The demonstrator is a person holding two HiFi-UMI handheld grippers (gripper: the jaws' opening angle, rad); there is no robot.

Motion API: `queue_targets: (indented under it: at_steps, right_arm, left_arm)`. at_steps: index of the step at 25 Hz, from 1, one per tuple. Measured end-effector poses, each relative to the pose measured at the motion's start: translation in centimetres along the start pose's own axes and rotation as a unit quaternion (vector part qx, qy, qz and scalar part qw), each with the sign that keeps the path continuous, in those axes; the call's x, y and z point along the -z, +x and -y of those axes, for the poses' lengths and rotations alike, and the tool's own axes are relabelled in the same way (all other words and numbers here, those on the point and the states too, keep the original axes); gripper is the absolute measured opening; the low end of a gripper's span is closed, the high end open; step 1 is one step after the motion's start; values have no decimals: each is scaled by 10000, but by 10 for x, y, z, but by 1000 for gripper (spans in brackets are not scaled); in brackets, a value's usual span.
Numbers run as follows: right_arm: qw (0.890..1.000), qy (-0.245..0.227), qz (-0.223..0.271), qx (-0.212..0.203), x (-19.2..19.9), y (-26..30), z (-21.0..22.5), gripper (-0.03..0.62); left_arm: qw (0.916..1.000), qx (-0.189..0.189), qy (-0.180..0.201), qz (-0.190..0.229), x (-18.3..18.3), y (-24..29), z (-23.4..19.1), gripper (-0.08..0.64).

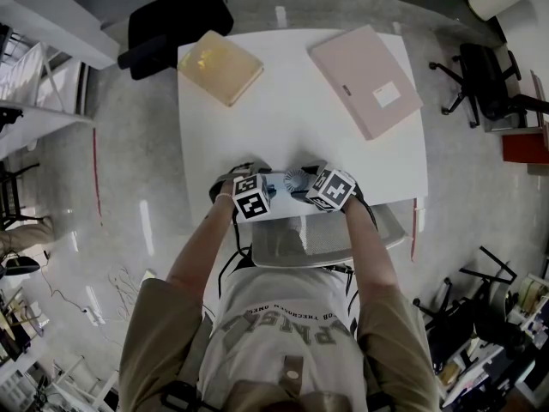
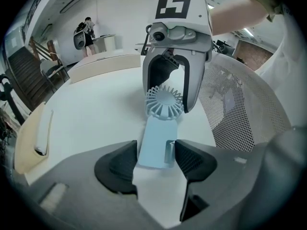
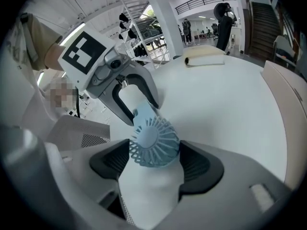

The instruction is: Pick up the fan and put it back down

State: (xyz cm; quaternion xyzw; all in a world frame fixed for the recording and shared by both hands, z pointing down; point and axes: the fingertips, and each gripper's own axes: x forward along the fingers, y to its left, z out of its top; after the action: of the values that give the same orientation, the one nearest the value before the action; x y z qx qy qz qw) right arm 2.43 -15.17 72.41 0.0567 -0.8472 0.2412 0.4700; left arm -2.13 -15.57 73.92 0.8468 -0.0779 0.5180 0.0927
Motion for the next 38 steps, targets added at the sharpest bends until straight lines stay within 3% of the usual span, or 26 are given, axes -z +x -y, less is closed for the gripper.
queue_targets:
  at_steps: [28, 38]
  right_arm:
    - [9997, -16, 194, 128, 1, 1, -1, 325]
    - [9988, 166, 448, 119, -1, -4, -2, 325]
  left_arm:
    - [9999, -58, -148, 20, 0, -1, -1, 258]
    - [9988, -174, -406, 227, 0, -2, -2, 258]
